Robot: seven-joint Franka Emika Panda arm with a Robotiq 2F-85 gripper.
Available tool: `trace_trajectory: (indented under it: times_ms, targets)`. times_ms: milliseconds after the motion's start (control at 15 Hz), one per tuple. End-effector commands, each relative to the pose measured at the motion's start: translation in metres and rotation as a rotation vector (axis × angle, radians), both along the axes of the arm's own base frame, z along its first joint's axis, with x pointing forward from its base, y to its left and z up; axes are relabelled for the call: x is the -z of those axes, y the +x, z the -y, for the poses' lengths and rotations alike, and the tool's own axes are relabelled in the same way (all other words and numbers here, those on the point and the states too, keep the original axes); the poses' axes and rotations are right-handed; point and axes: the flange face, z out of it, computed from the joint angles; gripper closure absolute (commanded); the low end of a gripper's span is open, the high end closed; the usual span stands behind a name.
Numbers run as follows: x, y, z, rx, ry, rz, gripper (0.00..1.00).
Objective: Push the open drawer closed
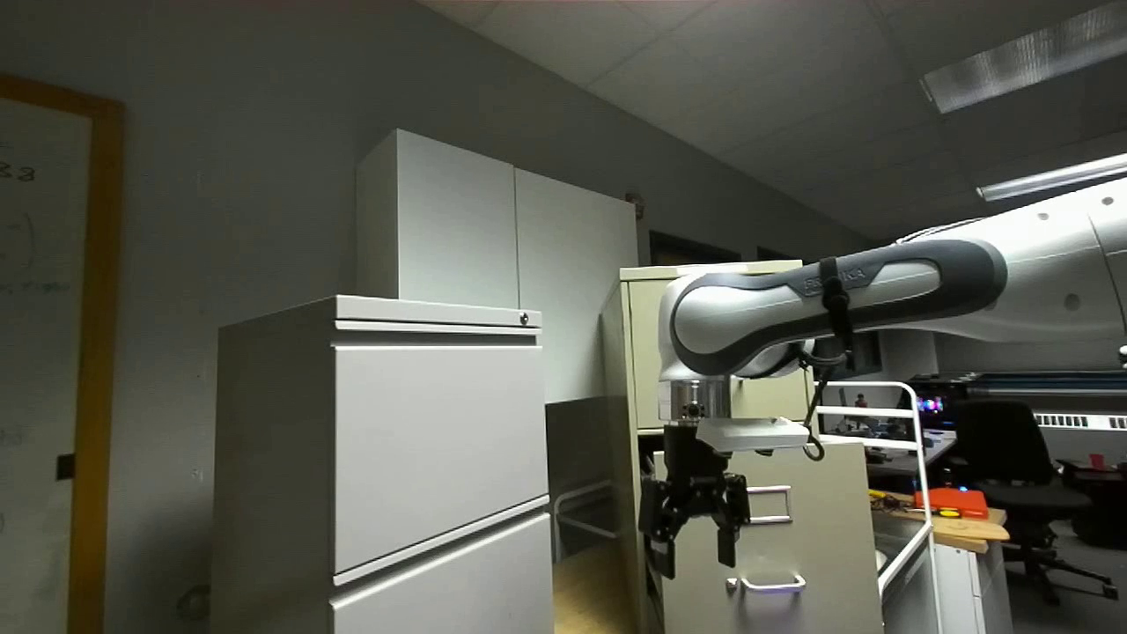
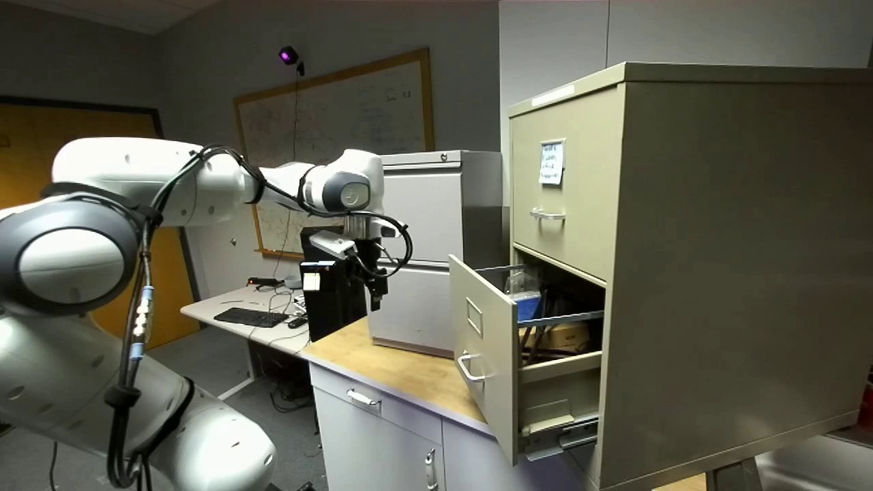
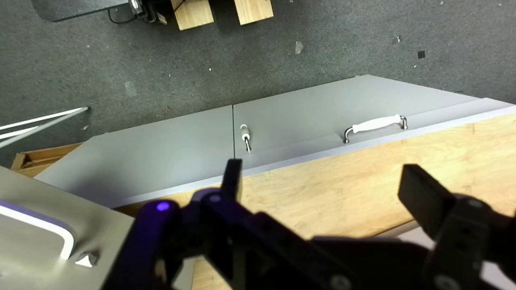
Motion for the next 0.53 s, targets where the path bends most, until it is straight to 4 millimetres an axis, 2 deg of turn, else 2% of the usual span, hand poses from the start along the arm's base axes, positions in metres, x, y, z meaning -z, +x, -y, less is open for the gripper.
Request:
trace_trajectory:
  times_ms: [0, 67, 133, 200, 267, 467]
  targets:
    - [-0.006, 0.003, -0.001, 0.031, 0.014, 0.036, 0.00]
    - [-0.008, 0.005, 0.000, 0.043, 0.018, 0.058, 0.00]
    - [-0.010, 0.011, 0.003, 0.090, 0.023, 0.112, 0.25]
    - [-0.011, 0.017, 0.008, 0.135, 0.028, 0.149, 0.25]
    - [-0.011, 0.023, 0.015, 0.181, 0.031, 0.186, 0.31]
    - [-0.006, 0.039, 0.039, 0.327, 0.032, 0.284, 0.56]
